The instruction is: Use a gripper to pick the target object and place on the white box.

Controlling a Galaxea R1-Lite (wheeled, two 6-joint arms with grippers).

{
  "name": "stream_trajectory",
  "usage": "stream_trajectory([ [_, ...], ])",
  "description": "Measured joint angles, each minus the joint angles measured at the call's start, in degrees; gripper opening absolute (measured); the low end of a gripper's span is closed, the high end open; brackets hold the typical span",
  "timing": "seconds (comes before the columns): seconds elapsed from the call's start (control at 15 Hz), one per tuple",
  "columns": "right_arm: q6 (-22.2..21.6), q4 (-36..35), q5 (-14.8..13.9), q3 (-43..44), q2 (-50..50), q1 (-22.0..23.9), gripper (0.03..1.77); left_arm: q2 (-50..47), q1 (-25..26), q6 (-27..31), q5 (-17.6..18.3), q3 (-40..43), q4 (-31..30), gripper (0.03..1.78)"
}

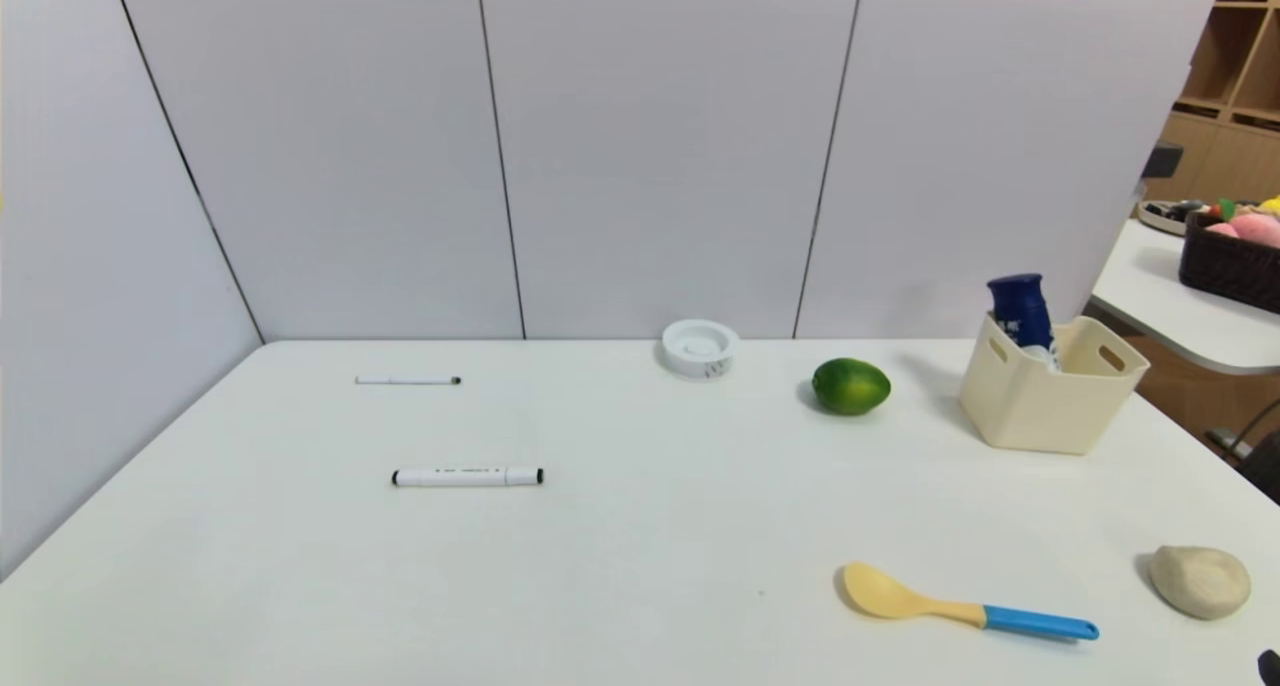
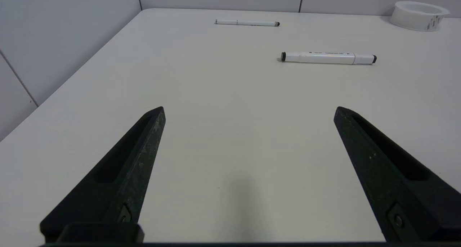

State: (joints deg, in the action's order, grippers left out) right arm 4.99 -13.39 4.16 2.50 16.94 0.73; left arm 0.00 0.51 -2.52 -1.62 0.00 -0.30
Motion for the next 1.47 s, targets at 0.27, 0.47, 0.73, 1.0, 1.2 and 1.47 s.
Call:
stream_trajectory([
  [0.27, -0.13, 4.95, -1.52, -2.34, -8.13, -0.44, 1.69, 0.0, 0.0, 0.0, 0.0, 0.0, -0.02, 1.69],
  [0.47, -0.67, 11.7, -3.95, -2.47, -13.07, -0.55, 1.69, 0.0, 0.0, 0.0, -0.02, 0.0, 0.0, 1.69],
  [0.73, -4.52, 12.2, -4.38, -2.5, -16.42, -0.55, 1.69, 0.0, 0.0, 0.0, 0.0, 0.0, 0.0, 1.69],
  [1.0, -4.61, 12.42, -4.45, -2.5, -17.04, -0.55, 1.69, 0.0, 0.0, 0.0, 0.02, 0.0, -0.02, 1.69],
  [1.2, -4.33, 12.37, -4.36, -2.5, -17.04, -0.55, 1.69, 0.0, 0.0, 0.02, 0.0, 0.0, 0.0, 1.69],
  [1.47, -4.41, 12.18, -4.57, -2.5, -17.05, -0.55, 1.69, 0.0, 0.0, 0.0, -0.02, 0.0, 0.0, 1.69],
])
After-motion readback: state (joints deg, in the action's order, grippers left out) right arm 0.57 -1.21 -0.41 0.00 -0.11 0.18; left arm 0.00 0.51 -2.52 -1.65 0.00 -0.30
